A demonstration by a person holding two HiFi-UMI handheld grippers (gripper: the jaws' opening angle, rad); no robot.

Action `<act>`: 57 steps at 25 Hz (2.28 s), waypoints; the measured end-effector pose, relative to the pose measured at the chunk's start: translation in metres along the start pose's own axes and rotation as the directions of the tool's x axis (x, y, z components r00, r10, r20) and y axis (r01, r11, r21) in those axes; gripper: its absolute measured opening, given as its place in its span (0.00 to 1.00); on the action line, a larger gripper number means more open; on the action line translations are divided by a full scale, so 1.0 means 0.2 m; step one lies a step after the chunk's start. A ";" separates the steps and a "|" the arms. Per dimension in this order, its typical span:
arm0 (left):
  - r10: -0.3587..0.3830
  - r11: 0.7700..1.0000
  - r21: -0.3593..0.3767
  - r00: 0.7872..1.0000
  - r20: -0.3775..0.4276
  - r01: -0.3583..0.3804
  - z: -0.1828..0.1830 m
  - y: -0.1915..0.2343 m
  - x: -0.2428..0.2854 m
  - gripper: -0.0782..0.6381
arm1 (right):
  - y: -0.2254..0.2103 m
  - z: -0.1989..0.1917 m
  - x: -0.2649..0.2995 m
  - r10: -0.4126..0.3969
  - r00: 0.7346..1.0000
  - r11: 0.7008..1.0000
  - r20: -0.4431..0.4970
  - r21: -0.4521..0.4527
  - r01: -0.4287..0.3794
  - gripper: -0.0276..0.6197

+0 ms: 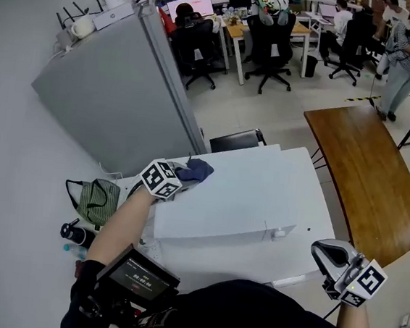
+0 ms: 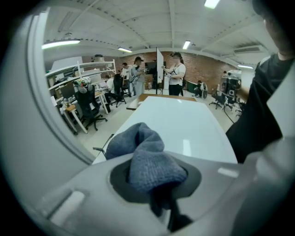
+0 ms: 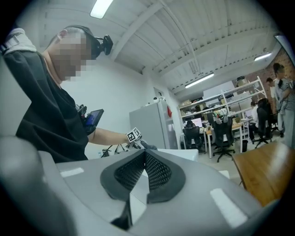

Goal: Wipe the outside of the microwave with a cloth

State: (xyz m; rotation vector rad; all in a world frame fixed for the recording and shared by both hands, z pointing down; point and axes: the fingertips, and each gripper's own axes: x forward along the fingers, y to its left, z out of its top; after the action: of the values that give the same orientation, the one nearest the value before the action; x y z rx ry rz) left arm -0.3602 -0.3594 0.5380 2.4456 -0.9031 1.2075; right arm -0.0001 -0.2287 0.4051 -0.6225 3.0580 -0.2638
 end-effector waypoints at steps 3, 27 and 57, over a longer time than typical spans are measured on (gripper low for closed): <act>-0.019 0.996 0.081 0.999 -0.044 0.023 0.38 -0.14 0.32 0.19 | -0.20 -0.02 -0.29 -0.061 0.998 0.998 0.003 0.021 0.061 0.05; 0.148 0.989 -0.035 0.986 0.081 -0.146 -0.61 -0.09 -0.46 0.19 | 0.51 0.00 0.33 0.115 0.991 0.991 -0.066 -0.060 -0.119 0.05; -0.108 0.969 0.242 0.969 0.222 0.053 0.77 -0.76 0.28 0.19 | 0.06 0.09 -0.61 -0.128 0.992 0.990 0.011 -0.062 0.128 0.05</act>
State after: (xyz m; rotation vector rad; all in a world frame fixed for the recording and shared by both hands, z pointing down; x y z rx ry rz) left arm -0.1414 -0.3398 0.4915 2.8312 -0.7449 1.0682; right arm 0.1083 -0.1731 0.3830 -0.8230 3.0338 -0.1673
